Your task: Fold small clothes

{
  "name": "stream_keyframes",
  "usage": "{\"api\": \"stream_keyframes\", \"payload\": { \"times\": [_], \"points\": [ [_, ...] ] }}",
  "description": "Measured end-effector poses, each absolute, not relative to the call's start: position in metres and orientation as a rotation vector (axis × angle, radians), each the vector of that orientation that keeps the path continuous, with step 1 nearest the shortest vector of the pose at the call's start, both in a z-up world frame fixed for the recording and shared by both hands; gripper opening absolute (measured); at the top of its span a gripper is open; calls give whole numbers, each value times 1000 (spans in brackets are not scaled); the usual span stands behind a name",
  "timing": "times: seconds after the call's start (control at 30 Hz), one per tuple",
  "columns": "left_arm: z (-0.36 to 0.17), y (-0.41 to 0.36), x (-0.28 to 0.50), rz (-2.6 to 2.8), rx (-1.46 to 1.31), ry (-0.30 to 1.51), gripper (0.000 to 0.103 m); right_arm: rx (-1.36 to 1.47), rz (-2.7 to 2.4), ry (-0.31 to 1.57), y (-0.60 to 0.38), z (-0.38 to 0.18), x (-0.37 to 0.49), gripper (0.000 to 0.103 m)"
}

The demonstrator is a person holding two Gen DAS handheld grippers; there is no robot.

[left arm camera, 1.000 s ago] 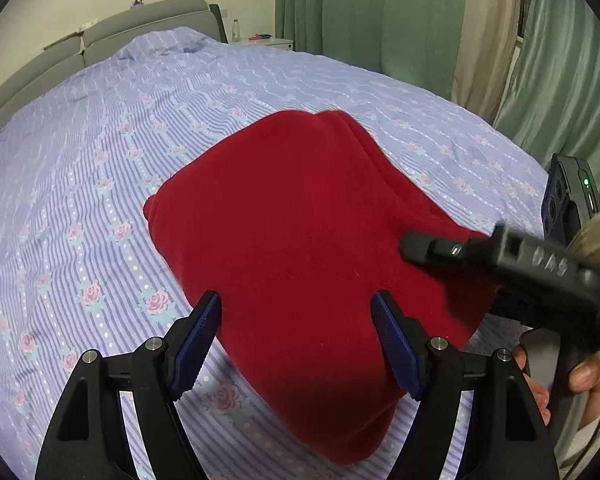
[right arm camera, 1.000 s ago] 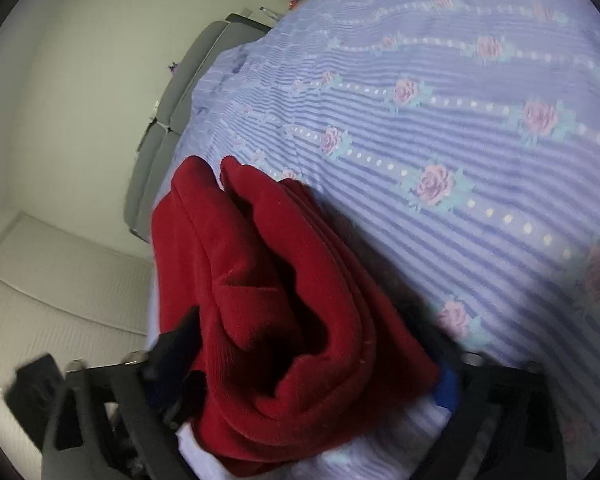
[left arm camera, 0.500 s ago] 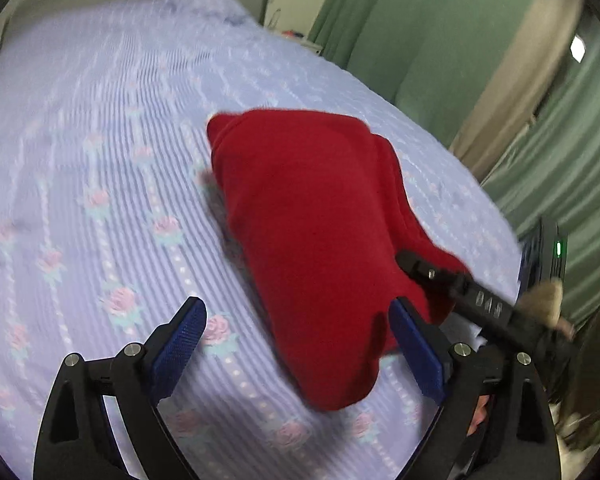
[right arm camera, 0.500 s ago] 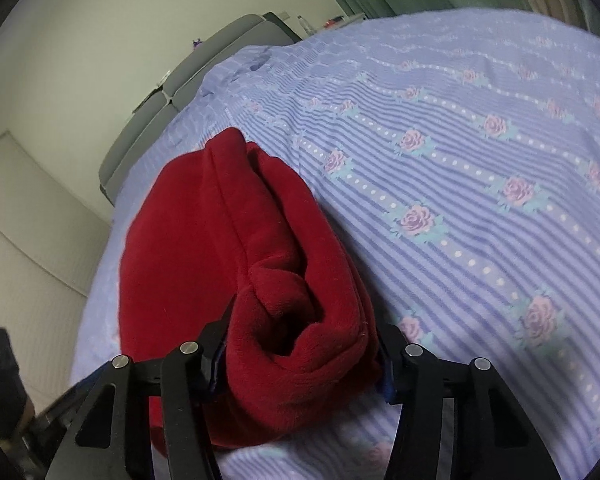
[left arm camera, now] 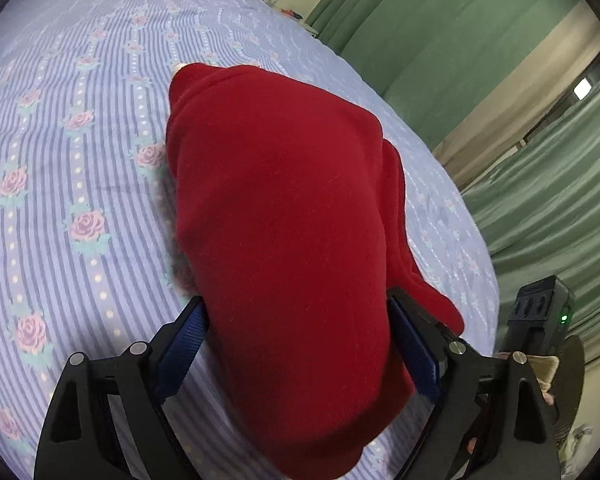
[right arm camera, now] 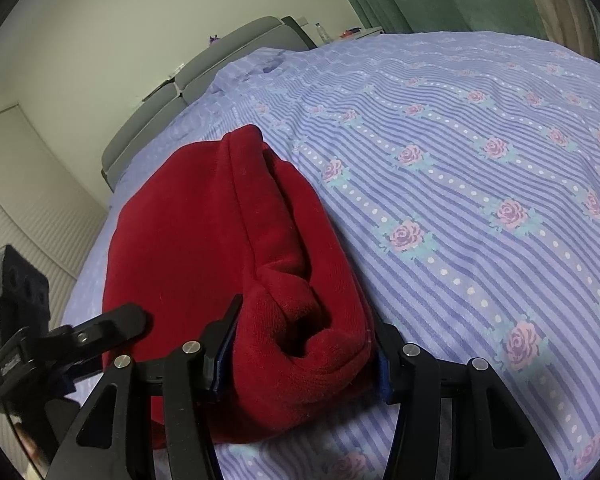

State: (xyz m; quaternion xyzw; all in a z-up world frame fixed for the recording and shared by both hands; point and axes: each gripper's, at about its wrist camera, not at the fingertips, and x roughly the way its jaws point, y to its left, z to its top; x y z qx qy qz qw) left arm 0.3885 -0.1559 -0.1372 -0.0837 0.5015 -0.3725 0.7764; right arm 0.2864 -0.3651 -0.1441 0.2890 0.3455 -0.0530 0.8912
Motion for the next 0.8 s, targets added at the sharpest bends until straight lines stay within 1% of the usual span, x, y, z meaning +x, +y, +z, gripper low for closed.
{"api": "stream_keyframes", "payload": {
  "times": [0.13, 0.2, 0.3, 0.53, 0.8],
  "points": [
    [-134, -155, 386, -808, -175, 1080, 81, 601, -118, 716, -363, -143, 284, 52],
    [-132, -153, 385, -807, -179, 1081, 76, 590, -122, 714, -359, -139, 283, 51],
    [-123, -145, 381, -803, -163, 1057, 72, 571, -123, 709, -355, -131, 282, 49],
    [-81, -132, 353, -811, -155, 961, 71, 536, -89, 662, -344, -97, 260, 45],
    [-29, -93, 299, -781, -150, 846, 71, 519, -36, 587, -317, -52, 216, 45]
  ]
}}
